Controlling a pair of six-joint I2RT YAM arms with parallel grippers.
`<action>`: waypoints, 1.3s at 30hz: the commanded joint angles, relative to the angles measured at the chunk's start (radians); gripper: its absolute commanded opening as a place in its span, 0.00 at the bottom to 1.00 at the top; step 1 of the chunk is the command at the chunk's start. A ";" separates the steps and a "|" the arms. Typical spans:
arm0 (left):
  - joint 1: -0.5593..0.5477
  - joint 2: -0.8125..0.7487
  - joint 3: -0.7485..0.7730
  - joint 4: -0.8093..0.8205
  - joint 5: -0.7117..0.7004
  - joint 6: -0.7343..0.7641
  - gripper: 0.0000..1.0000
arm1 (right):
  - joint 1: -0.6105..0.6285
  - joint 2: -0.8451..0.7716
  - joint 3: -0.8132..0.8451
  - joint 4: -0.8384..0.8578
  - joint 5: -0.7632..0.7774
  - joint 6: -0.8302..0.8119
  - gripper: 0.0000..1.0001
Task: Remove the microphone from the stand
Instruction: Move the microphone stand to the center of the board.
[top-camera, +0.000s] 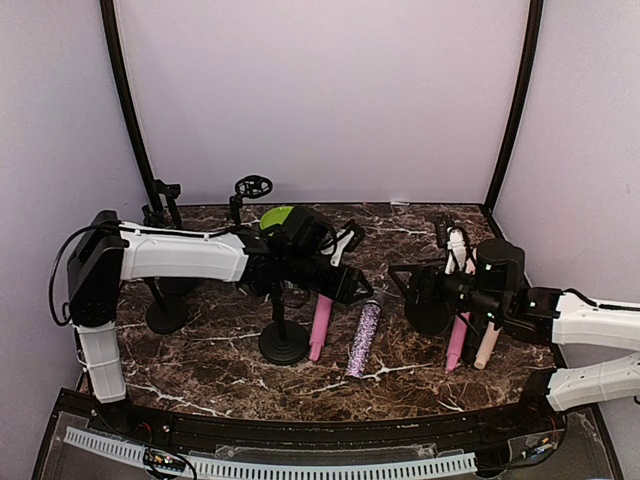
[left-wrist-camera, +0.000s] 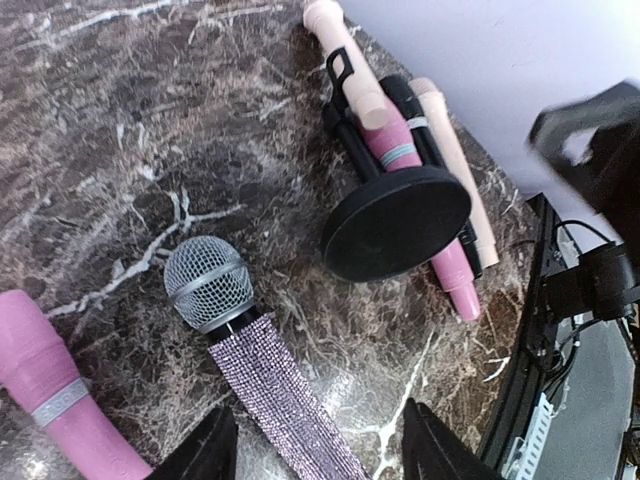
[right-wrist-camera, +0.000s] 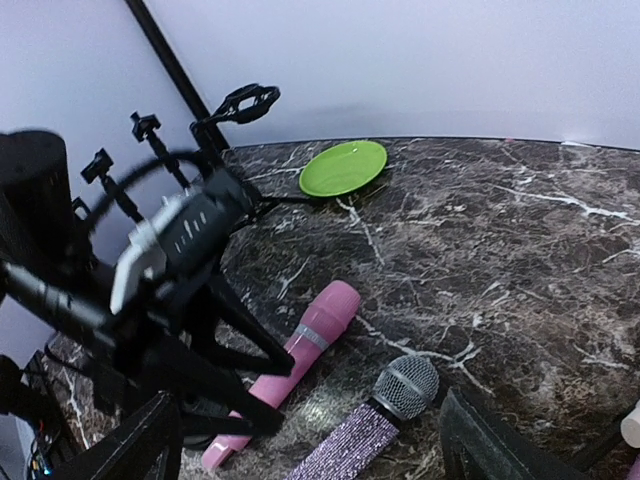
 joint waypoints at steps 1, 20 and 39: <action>0.088 -0.206 -0.047 0.060 0.024 0.030 0.59 | 0.031 -0.003 -0.053 0.115 -0.161 -0.107 0.87; 0.408 -0.696 -0.248 -0.087 0.059 0.337 0.70 | 0.387 0.660 0.259 0.236 -0.068 -0.243 0.64; 0.442 -0.809 -0.445 0.023 -0.009 0.430 0.73 | 0.403 0.934 0.465 -0.067 0.056 -0.226 0.68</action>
